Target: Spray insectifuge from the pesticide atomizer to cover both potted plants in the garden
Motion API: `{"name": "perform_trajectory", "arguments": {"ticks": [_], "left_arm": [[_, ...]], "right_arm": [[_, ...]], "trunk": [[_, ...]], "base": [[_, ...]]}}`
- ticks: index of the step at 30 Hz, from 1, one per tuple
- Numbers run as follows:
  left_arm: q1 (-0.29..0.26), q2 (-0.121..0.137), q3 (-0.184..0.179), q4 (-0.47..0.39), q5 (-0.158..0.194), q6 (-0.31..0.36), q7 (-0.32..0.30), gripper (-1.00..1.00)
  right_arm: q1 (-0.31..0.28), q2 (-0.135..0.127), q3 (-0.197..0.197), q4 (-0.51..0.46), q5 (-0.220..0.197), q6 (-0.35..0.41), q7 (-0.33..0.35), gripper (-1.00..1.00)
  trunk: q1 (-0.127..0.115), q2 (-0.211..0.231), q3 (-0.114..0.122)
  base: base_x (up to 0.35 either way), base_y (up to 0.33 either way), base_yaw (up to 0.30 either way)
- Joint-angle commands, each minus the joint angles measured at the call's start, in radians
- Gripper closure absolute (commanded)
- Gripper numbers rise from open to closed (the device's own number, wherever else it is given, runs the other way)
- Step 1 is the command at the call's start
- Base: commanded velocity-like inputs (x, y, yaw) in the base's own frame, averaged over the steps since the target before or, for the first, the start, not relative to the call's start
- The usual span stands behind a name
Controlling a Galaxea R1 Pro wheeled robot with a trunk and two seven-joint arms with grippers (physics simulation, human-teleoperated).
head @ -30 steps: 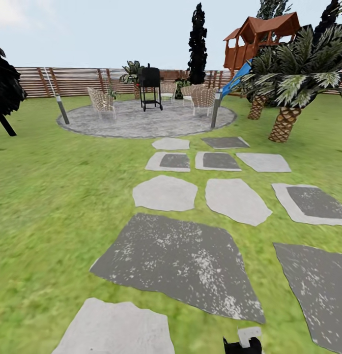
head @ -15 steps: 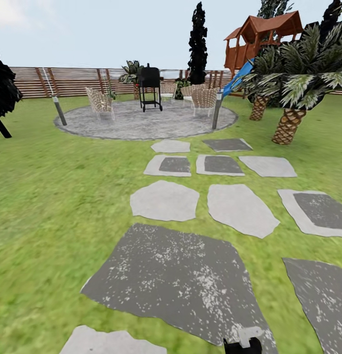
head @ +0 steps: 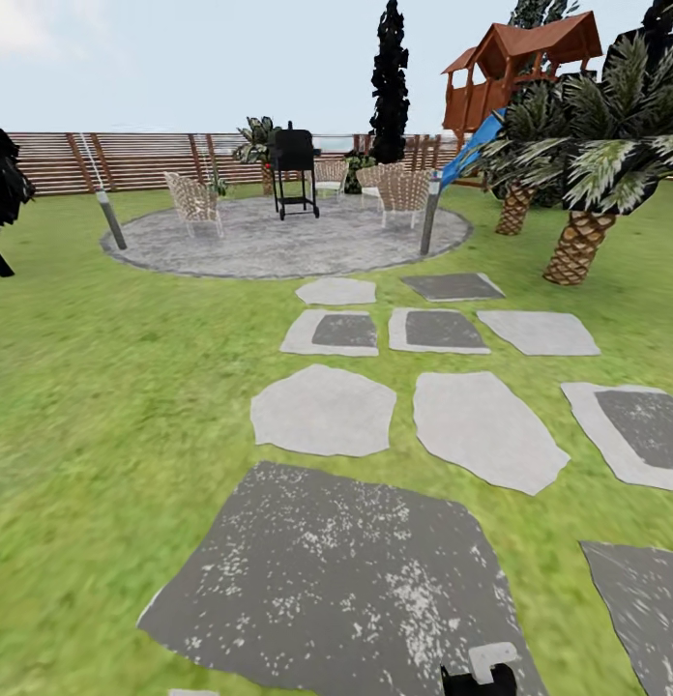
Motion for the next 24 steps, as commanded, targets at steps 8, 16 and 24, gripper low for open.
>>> {"name": "perform_trajectory", "arguments": {"ticks": [8,16,24], "left_arm": [[0.0,0.0,0.005,0.002,-0.011,-0.004,0.004,1.0],[-0.001,0.0,0.005,0.002,-0.011,-0.004,0.004,1.0],[0.0,0.0,0.005,0.002,-0.011,-0.004,0.004,1.0]], "right_arm": [[0.0,-0.001,-0.001,0.002,0.012,-0.002,-0.007,-1.0],[0.0,-0.001,-0.001,0.002,0.012,-0.001,-0.007,-1.0],[0.0,0.0,-0.001,0.002,0.012,0.0,-0.007,-1.0]], "trunk": [[0.0,0.0,-0.001],[0.0,0.0,-0.001],[0.0,0.0,-0.001]], "base": [[0.338,0.0,0.0],[0.338,0.0,0.0],[0.338,0.0,0.0]]}}
